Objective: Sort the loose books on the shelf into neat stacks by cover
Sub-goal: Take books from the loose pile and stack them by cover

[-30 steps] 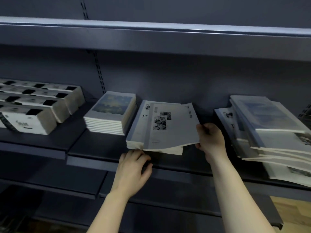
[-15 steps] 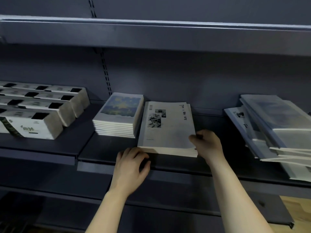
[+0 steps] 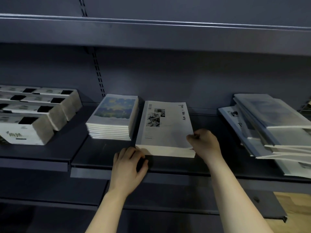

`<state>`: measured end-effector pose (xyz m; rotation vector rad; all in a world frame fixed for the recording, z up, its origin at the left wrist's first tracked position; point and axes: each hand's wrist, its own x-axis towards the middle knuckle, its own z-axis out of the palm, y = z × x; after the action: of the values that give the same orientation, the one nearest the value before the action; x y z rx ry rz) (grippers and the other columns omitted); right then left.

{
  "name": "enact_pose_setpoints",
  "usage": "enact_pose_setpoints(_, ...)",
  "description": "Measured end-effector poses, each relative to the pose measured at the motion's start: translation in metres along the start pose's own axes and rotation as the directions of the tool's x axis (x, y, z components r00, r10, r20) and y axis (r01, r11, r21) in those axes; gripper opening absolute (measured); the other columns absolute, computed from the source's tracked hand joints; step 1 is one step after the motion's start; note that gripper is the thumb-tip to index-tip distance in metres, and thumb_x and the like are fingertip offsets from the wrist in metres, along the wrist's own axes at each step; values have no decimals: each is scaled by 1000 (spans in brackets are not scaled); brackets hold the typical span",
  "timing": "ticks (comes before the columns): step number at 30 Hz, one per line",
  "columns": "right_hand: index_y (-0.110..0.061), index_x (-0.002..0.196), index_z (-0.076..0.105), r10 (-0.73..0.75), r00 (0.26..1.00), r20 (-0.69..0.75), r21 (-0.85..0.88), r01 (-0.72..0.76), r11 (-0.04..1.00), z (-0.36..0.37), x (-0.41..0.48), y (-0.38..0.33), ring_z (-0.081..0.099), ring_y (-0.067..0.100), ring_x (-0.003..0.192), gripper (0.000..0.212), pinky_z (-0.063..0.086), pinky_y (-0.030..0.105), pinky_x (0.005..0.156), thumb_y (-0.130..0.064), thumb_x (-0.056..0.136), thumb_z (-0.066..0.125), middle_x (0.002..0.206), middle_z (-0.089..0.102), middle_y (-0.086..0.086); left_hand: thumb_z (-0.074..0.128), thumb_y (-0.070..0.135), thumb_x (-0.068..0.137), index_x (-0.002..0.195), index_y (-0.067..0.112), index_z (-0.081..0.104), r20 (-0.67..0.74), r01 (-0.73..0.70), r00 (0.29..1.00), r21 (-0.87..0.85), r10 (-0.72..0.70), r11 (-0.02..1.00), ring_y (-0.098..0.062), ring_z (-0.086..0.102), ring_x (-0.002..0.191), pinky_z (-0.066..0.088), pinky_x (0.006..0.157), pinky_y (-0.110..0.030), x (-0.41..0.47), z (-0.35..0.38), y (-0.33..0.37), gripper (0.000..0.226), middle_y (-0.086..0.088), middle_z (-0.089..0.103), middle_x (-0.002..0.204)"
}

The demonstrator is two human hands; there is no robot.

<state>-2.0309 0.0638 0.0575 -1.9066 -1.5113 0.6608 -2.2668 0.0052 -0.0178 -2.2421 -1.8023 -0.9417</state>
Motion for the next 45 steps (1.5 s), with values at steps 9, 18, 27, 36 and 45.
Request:
enact_pose_setpoints(9,-17,88,51,-10,1000,1,-129,10,992,-1,3,1,61,15,71,15,40,23,53,-32,91,53,81,62,1,47,38,84,89,20,66,6,-4,1000,15,4,1000,-20,52,83,32,72,-31,-1,-1,0,27,1,59,93)
enact_pose_setpoints(18,-17,85,58,-11,1000,-5,-209,9,978,-5,-4,2,56,12,64,27,34,23,51,-42,94,50,75,60,1,45,39,85,91,19,66,25,19,1000,25,-20,1000,-21,52,85,38,74,-35,-3,-1,2,30,0,60,95)
enact_pose_setpoints(27,-19,95,57,-47,999,3,-177,47,983,-11,-5,8,51,8,66,30,34,24,51,-47,97,44,79,57,-3,45,39,84,88,18,68,50,24,998,27,-25,999,-22,54,84,44,71,-38,-6,-3,13,31,1,62,94)
enact_pose_setpoints(36,-21,111,64,-161,972,-170,-147,137,980,-69,2,30,62,18,94,20,40,23,75,-28,93,57,105,68,1,45,35,85,89,18,70,62,-12,998,-41,15,999,-22,57,88,49,74,-41,-4,18,66,30,2,64,94)
enact_pose_setpoints(45,-9,93,70,-299,836,-459,-163,251,954,-158,15,66,65,31,85,16,39,24,68,-12,89,55,89,72,12,47,31,86,90,20,68,93,-93,991,-70,99,993,-19,54,89,45,74,-35,10,51,140,24,4,61,94)
